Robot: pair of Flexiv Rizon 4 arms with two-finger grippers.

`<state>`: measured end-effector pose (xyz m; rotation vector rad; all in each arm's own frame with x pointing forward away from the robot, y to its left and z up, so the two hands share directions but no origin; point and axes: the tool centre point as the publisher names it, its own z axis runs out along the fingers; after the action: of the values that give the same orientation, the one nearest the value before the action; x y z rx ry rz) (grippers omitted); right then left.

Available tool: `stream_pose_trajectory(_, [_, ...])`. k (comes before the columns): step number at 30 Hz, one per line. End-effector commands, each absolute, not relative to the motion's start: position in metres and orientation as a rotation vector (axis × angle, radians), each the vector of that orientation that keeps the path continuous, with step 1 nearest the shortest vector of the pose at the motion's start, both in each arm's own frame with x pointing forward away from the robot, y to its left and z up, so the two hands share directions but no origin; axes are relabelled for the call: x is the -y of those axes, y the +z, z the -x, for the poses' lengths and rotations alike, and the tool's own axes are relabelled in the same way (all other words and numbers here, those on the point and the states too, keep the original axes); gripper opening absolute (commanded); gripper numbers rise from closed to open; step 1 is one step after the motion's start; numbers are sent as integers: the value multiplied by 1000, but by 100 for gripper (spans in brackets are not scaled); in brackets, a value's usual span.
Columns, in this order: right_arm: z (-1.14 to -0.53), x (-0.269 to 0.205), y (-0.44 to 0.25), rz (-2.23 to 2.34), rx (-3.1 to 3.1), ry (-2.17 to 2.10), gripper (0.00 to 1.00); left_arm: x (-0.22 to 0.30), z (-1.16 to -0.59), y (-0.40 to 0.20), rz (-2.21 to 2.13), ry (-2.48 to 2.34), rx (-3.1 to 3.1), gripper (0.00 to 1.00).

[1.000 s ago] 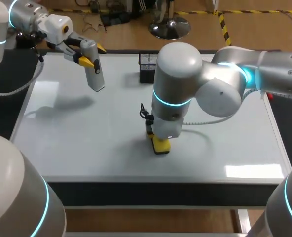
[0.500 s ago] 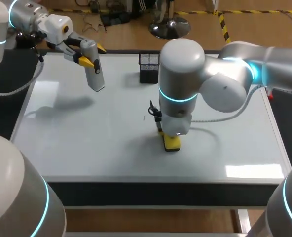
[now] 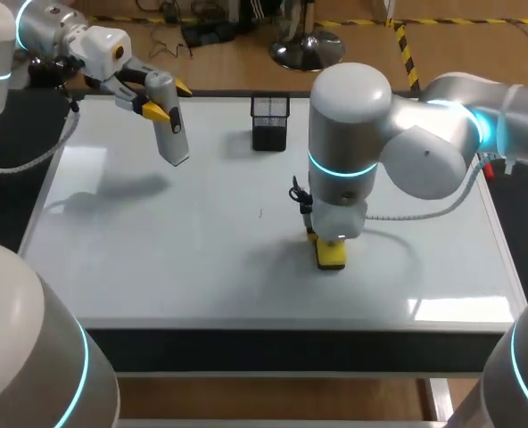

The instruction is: Pick up the inspection probe, press it on each red-marked spot on the whiteboard one by one, put down the probe, pick up the eraser, and wipe off all the red marks.

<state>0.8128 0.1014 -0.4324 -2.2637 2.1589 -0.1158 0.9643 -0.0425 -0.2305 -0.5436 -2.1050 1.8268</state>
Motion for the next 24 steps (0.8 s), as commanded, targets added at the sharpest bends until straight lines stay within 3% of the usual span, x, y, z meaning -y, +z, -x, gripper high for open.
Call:
stream_pose_trajectory(1, [-817, -91, -431, 2262, -2157, -90, 0, 42, -965, -230, 546, 1826, 2102, 0])
stream_pose_trajectory(24, [-874, -46, -372, 2159, -2165, -133, 0, 42, -965, -230, 546, 1826, 2102, 0])
